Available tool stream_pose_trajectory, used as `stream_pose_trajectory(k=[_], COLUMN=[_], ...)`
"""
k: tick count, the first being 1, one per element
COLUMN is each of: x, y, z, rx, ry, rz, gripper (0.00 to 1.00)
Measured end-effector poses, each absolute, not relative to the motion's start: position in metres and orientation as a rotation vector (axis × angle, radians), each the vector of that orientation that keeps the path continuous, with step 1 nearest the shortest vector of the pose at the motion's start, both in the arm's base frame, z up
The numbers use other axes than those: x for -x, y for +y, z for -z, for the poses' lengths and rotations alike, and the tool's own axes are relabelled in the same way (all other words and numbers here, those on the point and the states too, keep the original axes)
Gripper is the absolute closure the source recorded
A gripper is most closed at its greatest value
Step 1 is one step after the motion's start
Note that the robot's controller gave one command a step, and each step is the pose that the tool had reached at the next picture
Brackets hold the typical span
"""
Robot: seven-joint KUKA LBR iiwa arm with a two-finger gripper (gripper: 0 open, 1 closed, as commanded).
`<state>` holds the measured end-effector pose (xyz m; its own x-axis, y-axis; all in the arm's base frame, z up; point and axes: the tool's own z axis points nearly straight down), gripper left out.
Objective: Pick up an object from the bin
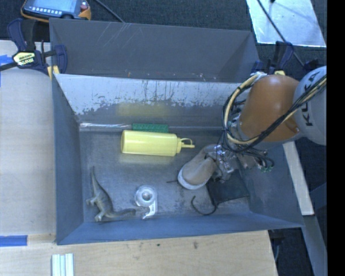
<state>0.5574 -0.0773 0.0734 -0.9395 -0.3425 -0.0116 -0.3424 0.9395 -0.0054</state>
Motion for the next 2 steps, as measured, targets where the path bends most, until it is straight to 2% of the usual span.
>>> stream_pose_trajectory(k=[1, 2], x=[-0.564, -0.537], y=[-0.089, -0.101], z=[-0.118, -0.176], rx=[0.586, 0.531], ry=[3.090, 3.100], rz=[-0.004, -0.004], gripper=[1.00, 1.00])
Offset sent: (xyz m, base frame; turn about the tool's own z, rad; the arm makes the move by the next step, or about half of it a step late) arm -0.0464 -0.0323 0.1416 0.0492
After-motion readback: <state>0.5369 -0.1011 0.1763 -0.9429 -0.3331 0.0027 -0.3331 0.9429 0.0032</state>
